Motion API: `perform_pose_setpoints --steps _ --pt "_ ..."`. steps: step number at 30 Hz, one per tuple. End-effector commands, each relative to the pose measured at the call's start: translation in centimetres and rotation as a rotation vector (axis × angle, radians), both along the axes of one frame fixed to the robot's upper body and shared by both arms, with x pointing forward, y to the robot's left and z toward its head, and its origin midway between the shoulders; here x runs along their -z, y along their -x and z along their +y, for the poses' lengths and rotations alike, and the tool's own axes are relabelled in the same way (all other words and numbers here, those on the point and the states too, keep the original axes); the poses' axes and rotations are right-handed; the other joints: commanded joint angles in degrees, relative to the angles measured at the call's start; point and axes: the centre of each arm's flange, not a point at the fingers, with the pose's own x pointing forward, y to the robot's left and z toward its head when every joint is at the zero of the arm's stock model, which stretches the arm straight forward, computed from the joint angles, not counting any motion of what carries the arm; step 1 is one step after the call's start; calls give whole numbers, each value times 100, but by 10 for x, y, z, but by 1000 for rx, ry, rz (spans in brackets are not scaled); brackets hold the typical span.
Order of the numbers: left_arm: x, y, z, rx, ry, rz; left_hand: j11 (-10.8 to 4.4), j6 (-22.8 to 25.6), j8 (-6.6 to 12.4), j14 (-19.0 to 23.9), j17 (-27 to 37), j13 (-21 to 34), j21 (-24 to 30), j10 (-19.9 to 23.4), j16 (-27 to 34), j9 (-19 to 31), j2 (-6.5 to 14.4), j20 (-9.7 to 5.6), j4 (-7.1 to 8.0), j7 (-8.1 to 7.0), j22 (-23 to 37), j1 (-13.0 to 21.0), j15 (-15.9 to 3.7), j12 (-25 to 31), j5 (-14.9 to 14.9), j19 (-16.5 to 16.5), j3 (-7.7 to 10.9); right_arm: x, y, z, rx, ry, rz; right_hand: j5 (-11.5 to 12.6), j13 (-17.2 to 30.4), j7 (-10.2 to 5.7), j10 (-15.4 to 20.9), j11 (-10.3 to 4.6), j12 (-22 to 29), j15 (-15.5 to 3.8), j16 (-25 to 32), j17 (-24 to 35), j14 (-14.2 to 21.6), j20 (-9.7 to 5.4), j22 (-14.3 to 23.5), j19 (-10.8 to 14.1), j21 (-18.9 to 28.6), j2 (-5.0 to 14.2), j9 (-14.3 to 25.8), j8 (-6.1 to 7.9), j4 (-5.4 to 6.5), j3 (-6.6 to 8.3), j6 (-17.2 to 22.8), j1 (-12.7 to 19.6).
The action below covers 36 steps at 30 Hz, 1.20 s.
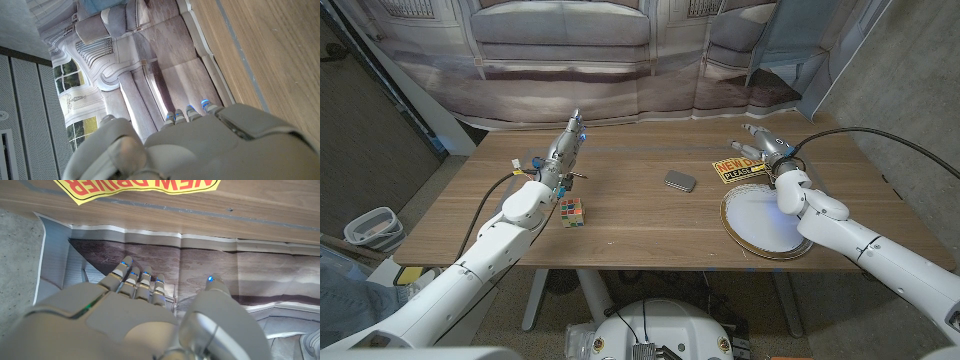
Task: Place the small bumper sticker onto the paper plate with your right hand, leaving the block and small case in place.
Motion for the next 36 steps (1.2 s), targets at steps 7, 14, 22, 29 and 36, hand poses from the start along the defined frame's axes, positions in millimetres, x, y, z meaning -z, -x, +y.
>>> perform_pose_setpoints --steps 7,14,22,29,36 --pt "-2 7 -1 0 -5 -2 -7 36 23 -363 7 14 8 -223 32 14 0 -89 14 -9 32 76 2 30 -5 -856 -69 1 -1 0 24 23 30 60 40 -117 -30 -125 -26 57 -4 18 -33 839 23 210 -75 -17 7 31 -55 -45 -14 47" --pt "-1 9 -1 -7 -2 -3 -20 42 22 -345 6 14 10 -215 36 14 4 -91 15 -9 32 81 15 32 -6 -853 -77 1 -1 -1 37 37 32 71 41 -133 -51 -140 -30 103 -20 20 -81 944 23 109 -153 -27 7 32 -64 -58 -17 50" --pt "1 11 -2 -8 2 -7 -20 47 20 -341 6 15 10 -213 35 14 7 -83 14 -1 32 87 18 31 -7 -856 -86 0 0 -4 57 48 43 94 44 -158 -141 -118 -51 152 -51 23 -232 1046 27 -200 -337 -44 8 26 -71 -86 -44 40" --pt "4 13 -2 -10 6 -5 -16 51 17 -338 7 15 10 -210 32 14 12 -68 14 -7 32 95 22 30 -8 -858 -98 3 -3 -5 67 50 60 108 44 -166 -199 -89 -64 156 -60 21 -303 1115 28 -236 -376 -66 7 18 -87 -100 -73 52" --pt "5 14 -2 -13 9 0 -19 55 15 -333 7 15 10 -216 32 15 16 -55 15 -10 32 101 21 26 -9 -863 -109 4 -6 -5 67 55 71 131 46 -172 -236 -54 -65 192 -47 18 -328 1245 28 -114 -360 -95 8 15 -119 -111 -104 89"
